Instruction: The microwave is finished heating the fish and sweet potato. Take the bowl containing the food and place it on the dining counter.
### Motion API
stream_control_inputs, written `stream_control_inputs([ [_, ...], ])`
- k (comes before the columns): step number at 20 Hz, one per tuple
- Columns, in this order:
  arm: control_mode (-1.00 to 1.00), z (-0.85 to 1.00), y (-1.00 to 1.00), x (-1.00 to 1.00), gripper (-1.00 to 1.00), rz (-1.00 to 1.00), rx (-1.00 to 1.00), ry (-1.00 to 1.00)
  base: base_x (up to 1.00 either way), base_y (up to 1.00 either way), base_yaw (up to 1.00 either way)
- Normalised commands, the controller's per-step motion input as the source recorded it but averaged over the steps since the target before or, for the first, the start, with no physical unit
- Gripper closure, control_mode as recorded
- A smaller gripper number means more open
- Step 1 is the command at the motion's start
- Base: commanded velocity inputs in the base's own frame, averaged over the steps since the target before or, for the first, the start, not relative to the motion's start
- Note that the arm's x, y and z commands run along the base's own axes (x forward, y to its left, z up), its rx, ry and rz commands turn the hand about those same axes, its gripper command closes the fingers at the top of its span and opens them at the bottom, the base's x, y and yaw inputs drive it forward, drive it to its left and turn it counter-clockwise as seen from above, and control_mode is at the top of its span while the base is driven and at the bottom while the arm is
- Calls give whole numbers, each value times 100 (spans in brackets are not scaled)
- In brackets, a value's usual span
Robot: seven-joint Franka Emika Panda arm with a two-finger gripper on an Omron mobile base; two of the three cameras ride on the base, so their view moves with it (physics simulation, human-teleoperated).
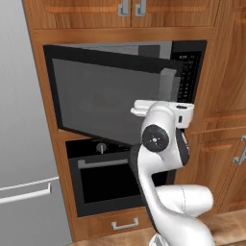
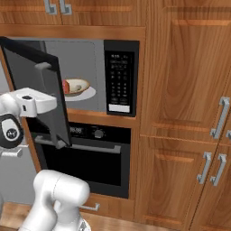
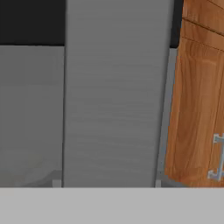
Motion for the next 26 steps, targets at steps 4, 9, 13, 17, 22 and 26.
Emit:
stream_control_inputs([
  [4, -100, -4, 60, -100, -100, -21, -1, 0, 0, 0, 0],
  [9, -100, -68, 25, -100, -100, -12, -4, 0, 0, 0, 0],
  [13, -100, -53, -41, -100, -100, 0, 0, 0, 0, 0, 0],
  [17, -100, -36, -15, -100, -100, -5, 0, -4, 0, 0, 0],
  [22, -100, -18, 15, -83, -100, -10, -1, 0, 0, 0, 0],
  [26, -100, 0, 49, 6, -100, -5, -5, 0, 0, 0, 0],
])
